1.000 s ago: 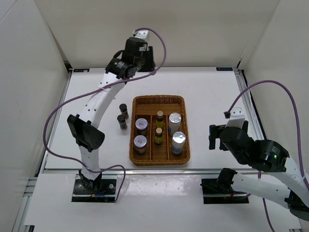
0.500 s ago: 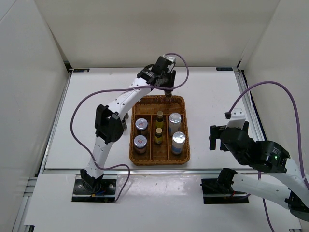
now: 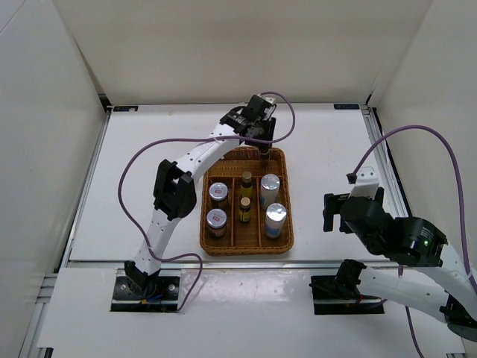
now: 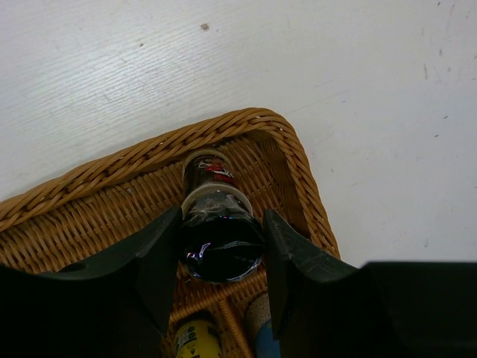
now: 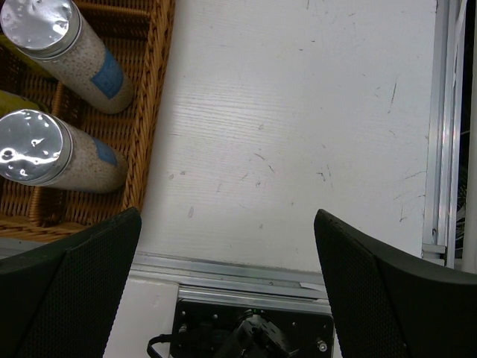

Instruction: Organize the condiment bottles

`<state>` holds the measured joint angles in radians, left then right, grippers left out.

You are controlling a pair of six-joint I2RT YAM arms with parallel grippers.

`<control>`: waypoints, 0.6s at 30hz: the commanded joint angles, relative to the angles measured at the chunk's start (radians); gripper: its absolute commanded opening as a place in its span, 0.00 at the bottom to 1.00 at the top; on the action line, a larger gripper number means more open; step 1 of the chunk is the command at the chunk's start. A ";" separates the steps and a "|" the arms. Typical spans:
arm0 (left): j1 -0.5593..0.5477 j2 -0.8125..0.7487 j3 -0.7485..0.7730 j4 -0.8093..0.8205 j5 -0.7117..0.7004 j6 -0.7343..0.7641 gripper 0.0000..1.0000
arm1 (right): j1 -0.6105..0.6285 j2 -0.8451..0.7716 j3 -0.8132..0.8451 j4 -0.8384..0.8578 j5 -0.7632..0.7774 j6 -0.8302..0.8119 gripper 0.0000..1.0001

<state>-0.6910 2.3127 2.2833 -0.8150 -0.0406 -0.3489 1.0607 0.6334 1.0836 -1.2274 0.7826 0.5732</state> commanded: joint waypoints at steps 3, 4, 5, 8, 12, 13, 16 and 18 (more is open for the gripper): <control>-0.007 0.002 0.035 0.011 0.005 -0.010 0.41 | 0.002 -0.011 0.001 0.022 0.023 0.008 1.00; -0.007 0.013 0.035 0.011 0.005 -0.010 0.44 | 0.002 -0.011 0.001 0.022 0.023 0.008 1.00; -0.007 0.013 0.035 0.011 0.005 -0.010 0.44 | 0.002 -0.011 0.001 0.022 0.023 0.008 1.00; -0.007 0.013 0.044 0.011 0.005 -0.010 0.57 | 0.002 -0.011 0.001 0.022 0.023 0.008 1.00; -0.007 0.013 0.053 0.011 0.005 -0.001 0.81 | 0.002 -0.020 0.001 0.022 0.023 0.008 1.00; -0.007 0.013 0.053 0.011 0.005 -0.001 0.87 | 0.002 -0.020 0.001 0.022 0.023 0.008 1.00; -0.007 -0.035 0.071 0.011 -0.042 0.017 1.00 | 0.002 -0.020 0.001 0.022 0.023 0.008 1.00; -0.007 -0.085 0.105 0.002 -0.089 0.043 1.00 | 0.002 -0.020 0.001 0.022 0.023 0.008 1.00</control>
<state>-0.6918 2.3463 2.3169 -0.8185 -0.0639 -0.3431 1.0607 0.6228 1.0836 -1.2274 0.7830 0.5732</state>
